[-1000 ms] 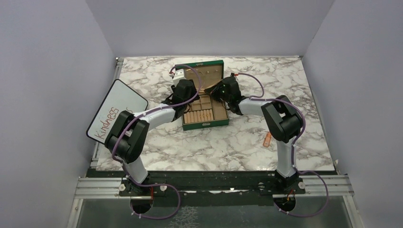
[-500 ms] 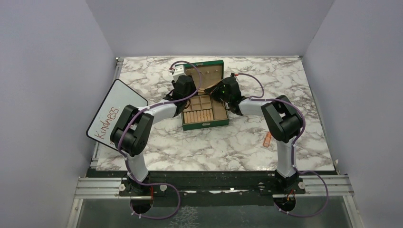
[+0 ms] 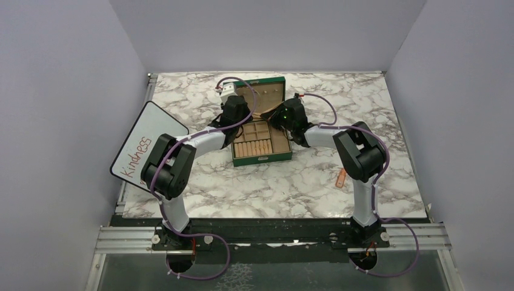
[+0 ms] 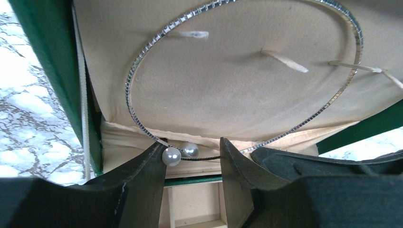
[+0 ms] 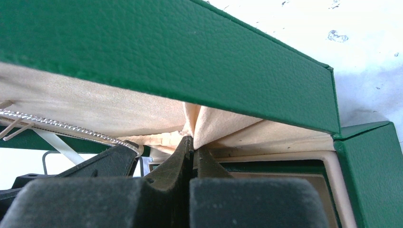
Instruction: Organize the mixed jewelry
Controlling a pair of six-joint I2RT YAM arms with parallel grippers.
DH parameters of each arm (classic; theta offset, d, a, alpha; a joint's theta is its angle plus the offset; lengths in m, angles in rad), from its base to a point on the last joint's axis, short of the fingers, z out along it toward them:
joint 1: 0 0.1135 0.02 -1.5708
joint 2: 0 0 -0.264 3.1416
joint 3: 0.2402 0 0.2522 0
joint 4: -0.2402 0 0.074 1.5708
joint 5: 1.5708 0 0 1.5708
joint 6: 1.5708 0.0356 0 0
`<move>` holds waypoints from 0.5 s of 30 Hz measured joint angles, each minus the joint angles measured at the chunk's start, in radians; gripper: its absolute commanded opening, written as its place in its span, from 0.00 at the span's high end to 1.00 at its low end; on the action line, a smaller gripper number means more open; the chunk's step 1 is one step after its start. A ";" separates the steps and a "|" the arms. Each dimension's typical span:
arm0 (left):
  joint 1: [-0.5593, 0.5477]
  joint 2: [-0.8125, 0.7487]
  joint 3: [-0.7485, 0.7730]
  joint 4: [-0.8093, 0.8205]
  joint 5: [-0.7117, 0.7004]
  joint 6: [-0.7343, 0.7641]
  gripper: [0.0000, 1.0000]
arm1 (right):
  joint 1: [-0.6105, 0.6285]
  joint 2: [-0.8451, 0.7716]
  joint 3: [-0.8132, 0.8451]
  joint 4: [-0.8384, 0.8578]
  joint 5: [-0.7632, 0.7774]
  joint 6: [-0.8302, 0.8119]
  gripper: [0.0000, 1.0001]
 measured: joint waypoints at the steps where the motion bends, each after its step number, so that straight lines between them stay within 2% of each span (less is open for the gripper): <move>1: 0.000 0.000 0.002 -0.001 0.003 -0.010 0.55 | 0.000 0.000 0.000 0.000 0.000 0.000 0.99; 15: 0.025 0.000 0.024 -0.008 0.037 -0.182 0.54 | -0.002 0.000 0.000 0.000 -0.005 0.008 0.99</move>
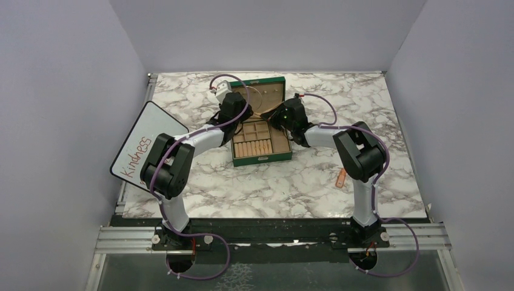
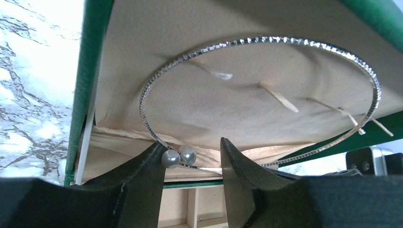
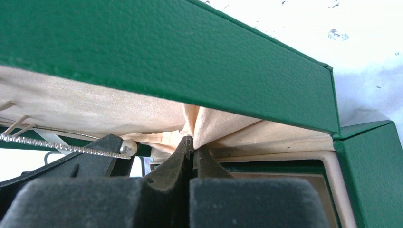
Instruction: Organize the mixed jewelry
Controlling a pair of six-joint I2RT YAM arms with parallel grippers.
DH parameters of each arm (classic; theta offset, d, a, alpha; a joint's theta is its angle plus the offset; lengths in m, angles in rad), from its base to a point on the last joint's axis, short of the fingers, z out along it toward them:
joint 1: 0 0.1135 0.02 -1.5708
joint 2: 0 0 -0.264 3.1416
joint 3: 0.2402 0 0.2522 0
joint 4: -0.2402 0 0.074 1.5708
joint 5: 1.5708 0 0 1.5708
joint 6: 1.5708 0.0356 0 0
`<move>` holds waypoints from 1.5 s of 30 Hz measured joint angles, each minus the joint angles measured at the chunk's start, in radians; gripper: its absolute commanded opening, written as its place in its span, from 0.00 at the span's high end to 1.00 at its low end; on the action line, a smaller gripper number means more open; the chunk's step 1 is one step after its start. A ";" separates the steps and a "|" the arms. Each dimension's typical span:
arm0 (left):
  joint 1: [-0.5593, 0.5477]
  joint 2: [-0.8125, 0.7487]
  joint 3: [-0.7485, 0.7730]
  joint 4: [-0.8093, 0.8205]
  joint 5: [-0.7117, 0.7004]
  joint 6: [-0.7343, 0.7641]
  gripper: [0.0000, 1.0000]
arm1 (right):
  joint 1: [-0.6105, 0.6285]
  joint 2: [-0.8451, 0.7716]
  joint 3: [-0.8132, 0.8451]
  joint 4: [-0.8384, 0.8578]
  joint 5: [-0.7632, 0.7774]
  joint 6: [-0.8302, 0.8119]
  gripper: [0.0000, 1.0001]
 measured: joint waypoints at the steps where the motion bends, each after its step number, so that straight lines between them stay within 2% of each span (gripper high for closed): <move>1: 0.002 0.000 0.003 -0.005 0.000 -0.010 0.54 | 0.000 0.000 0.000 0.000 0.000 0.000 0.99; 9: 0.009 0.003 0.027 -0.057 0.002 -0.084 0.54 | -0.003 0.000 0.000 -0.005 -0.008 0.005 0.99; 25: 0.033 0.003 0.167 -0.269 0.018 -0.210 0.52 | -0.003 -0.015 0.003 -0.046 -0.022 0.001 0.99; 36: 0.033 0.003 0.183 -0.314 0.023 -0.270 0.52 | -0.003 -0.031 -0.010 -0.051 -0.032 -0.024 0.99; 45: 0.031 0.004 0.187 -0.342 0.029 -0.295 0.46 | -0.002 -0.051 -0.035 -0.053 -0.046 -0.035 0.99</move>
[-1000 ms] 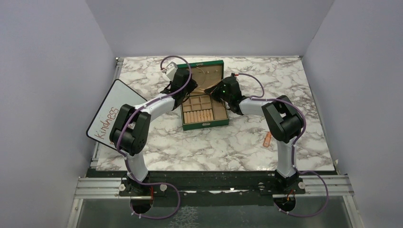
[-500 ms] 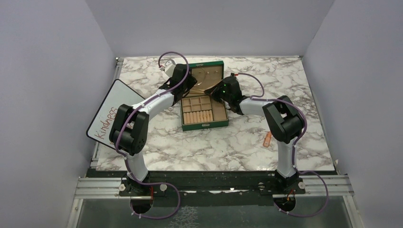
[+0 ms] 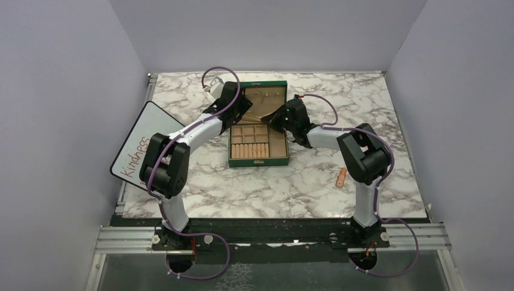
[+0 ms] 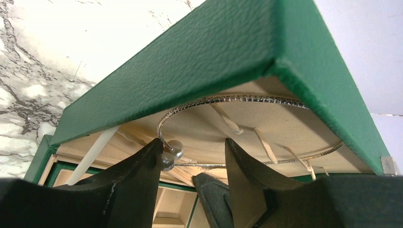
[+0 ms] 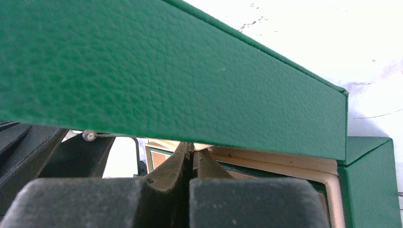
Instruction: Organize the mixed jewelry
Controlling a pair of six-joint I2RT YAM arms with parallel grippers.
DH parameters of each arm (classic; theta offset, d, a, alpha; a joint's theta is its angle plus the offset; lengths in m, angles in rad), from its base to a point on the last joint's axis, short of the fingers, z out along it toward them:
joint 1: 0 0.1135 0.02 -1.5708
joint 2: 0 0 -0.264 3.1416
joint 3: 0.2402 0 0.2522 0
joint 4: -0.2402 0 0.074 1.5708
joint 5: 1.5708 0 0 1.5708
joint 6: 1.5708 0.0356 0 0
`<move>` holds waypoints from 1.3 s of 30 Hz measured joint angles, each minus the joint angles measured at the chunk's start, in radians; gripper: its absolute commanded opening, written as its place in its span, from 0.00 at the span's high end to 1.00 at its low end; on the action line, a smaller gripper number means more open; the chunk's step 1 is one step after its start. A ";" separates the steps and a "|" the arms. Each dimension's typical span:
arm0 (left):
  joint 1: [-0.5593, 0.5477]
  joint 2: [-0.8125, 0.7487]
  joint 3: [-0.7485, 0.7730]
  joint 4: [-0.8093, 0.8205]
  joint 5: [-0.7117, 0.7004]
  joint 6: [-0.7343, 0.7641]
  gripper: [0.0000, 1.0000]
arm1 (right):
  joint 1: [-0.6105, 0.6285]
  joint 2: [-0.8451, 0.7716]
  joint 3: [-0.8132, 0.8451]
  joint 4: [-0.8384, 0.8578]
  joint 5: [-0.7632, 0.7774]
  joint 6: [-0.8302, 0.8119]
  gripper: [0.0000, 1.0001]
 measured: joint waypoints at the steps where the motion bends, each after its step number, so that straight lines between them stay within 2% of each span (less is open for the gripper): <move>1: 0.000 0.000 0.001 -0.003 0.000 -0.002 0.46 | 0.000 -0.001 -0.002 0.000 -0.001 0.000 0.99; 11: 0.000 0.008 0.022 -0.032 -0.001 -0.014 0.46 | 0.000 -0.004 -0.005 -0.002 -0.003 -0.001 0.99; 15: -0.001 0.022 0.054 -0.072 0.004 -0.014 0.42 | 0.000 -0.010 -0.012 -0.003 -0.003 -0.001 0.99; 22: 0.002 0.030 0.098 -0.150 0.023 -0.020 0.42 | 0.000 -0.018 -0.020 -0.005 -0.006 -0.001 0.99; 39: 0.019 0.030 0.098 -0.161 0.096 -0.032 0.38 | 0.002 -0.040 -0.060 0.023 -0.026 -0.014 0.99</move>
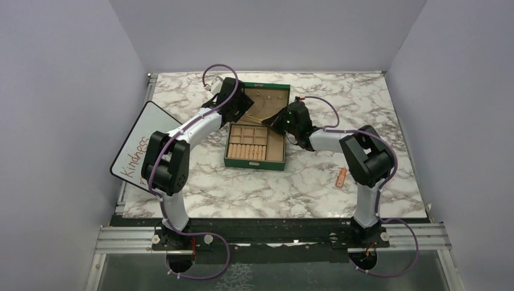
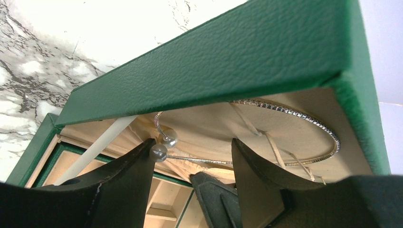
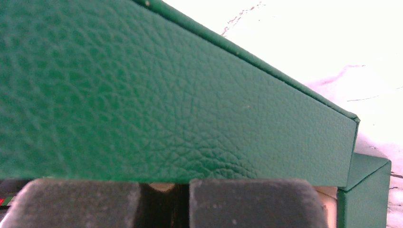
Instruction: Organize the mixed jewelry
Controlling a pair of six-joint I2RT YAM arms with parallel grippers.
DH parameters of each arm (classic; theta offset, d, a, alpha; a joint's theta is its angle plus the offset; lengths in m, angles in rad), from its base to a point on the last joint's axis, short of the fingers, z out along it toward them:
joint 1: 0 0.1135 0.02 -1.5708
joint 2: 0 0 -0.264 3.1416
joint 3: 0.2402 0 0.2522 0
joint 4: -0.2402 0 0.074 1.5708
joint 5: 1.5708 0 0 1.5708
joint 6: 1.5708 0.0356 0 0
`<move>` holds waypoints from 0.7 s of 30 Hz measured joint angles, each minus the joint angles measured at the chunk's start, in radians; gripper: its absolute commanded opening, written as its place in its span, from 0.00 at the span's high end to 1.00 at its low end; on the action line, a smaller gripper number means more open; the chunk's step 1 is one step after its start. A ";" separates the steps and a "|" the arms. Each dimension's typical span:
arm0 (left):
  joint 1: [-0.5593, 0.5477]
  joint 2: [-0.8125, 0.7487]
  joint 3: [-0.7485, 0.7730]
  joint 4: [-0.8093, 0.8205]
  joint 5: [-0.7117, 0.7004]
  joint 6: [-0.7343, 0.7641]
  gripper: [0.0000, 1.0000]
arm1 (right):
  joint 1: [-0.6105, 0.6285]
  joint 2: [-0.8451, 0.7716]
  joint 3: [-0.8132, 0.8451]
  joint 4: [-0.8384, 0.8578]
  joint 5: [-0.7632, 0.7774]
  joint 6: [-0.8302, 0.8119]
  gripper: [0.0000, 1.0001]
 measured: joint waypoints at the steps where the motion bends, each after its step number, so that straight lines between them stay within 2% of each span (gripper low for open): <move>1: 0.000 0.000 0.000 -0.001 0.003 -0.002 0.38 | 0.000 -0.002 -0.003 0.002 -0.001 -0.001 0.99; 8: 0.002 0.000 0.000 -0.011 0.033 -0.026 0.36 | 0.000 -0.025 -0.036 0.018 -0.008 -0.006 0.99; 15: 0.002 0.000 0.000 -0.027 0.047 -0.043 0.29 | 0.000 -0.049 -0.057 0.018 -0.011 -0.016 0.99; 19: 0.002 0.000 0.000 -0.037 0.047 -0.045 0.29 | 0.000 -0.055 -0.057 0.002 -0.011 -0.016 0.99; 21: 0.002 0.000 0.000 -0.038 0.047 -0.045 0.33 | 0.000 -0.056 -0.057 -0.002 -0.011 -0.015 0.99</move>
